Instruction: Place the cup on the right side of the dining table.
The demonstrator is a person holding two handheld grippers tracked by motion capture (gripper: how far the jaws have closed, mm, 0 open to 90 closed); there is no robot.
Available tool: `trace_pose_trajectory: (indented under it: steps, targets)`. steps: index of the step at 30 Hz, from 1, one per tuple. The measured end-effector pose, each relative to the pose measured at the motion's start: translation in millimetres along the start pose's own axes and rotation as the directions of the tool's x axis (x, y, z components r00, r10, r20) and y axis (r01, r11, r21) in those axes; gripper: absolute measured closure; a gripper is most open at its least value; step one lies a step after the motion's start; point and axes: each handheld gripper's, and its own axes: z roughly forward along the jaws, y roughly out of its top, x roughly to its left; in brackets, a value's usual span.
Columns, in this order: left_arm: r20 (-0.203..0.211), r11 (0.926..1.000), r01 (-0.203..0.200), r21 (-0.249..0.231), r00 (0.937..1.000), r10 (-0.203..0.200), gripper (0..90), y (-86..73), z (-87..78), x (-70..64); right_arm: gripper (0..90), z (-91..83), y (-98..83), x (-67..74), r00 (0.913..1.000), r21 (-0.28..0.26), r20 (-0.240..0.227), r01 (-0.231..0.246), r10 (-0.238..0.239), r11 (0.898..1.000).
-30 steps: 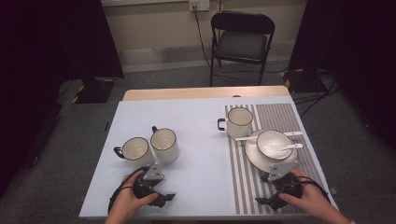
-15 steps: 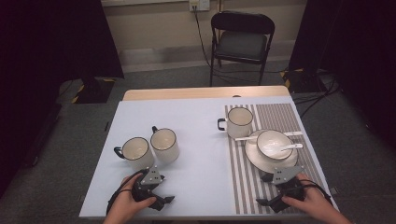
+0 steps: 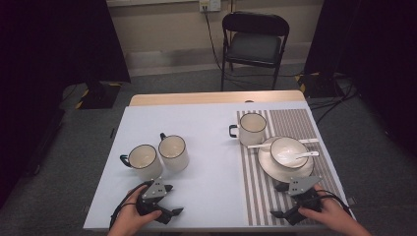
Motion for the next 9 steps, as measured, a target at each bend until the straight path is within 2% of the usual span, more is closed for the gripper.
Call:
trace_pose_trajectory:
  steps: [2,9]
  targets:
    - [0.012,1.0000,-0.005,-0.006,0.9999,0.005,10.5,-0.4,1.4,-0.6,14.2,-0.1,-0.1,-0.8,1.0000,-0.003,-0.003,-0.004,0.004,1.000]
    - [0.010,1.0000,-0.006,-0.002,0.9999,0.006,8.6,0.0,2.0,-1.4,13.7,0.2,0.2,0.7,1.0000,0.005,0.004,0.008,-0.008,1.000]
